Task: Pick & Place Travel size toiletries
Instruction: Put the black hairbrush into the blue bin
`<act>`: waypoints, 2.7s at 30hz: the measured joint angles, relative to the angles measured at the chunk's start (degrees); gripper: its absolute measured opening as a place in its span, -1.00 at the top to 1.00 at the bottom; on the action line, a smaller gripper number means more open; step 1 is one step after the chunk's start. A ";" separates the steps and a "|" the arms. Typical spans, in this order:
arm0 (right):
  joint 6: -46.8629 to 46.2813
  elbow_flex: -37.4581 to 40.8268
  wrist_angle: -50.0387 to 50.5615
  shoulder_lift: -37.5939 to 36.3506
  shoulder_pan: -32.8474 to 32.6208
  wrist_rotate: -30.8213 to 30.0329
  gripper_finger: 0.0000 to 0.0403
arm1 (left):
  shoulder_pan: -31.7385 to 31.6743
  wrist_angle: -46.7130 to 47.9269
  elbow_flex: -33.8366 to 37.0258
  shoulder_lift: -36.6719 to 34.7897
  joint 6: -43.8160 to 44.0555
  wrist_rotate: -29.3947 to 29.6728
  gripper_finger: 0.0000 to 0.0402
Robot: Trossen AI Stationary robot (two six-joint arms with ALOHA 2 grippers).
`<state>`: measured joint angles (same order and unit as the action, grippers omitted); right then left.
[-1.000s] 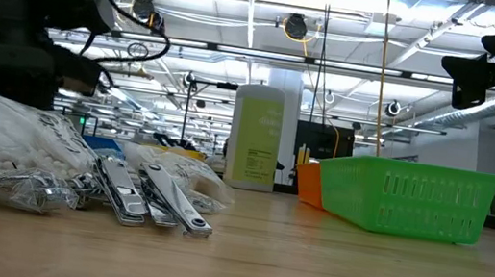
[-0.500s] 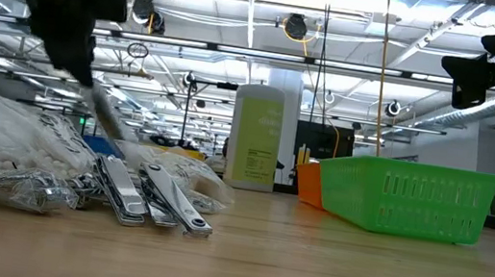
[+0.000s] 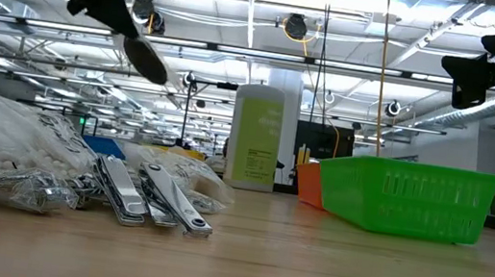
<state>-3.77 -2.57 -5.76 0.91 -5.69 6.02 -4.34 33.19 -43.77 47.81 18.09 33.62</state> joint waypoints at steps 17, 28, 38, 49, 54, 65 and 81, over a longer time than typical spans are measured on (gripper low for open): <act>-0.02 0.00 0.00 0.00 0.00 0.00 -0.20 | -21.71 -8.29 3.34 11.34 -1.62 7.62 1.00; -0.02 0.00 0.00 0.00 0.00 0.00 -0.20 | -27.01 -18.47 6.58 19.55 -2.37 -2.10 1.00; -0.01 0.00 0.00 0.00 -0.01 0.00 -0.20 | -27.92 -18.50 6.60 21.95 -2.99 -1.63 0.83; 0.00 0.00 0.00 0.00 0.00 0.00 -0.20 | -27.38 -18.36 6.56 21.94 -5.34 -2.84 0.09; 0.00 0.00 0.00 0.00 0.00 0.00 -0.20 | -24.91 -18.04 5.54 19.27 -9.88 -11.55 -0.13; -0.01 0.00 0.00 0.02 0.00 0.00 -0.20 | -16.80 -12.70 4.85 14.27 -4.18 -32.94 -0.22; 0.00 0.00 0.00 0.02 0.00 0.00 -0.20 | -3.48 -3.12 4.96 22.03 -7.34 -26.97 -0.23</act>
<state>-3.77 -2.57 -5.76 0.93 -5.69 6.02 -7.82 30.07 -38.81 69.84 10.75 6.65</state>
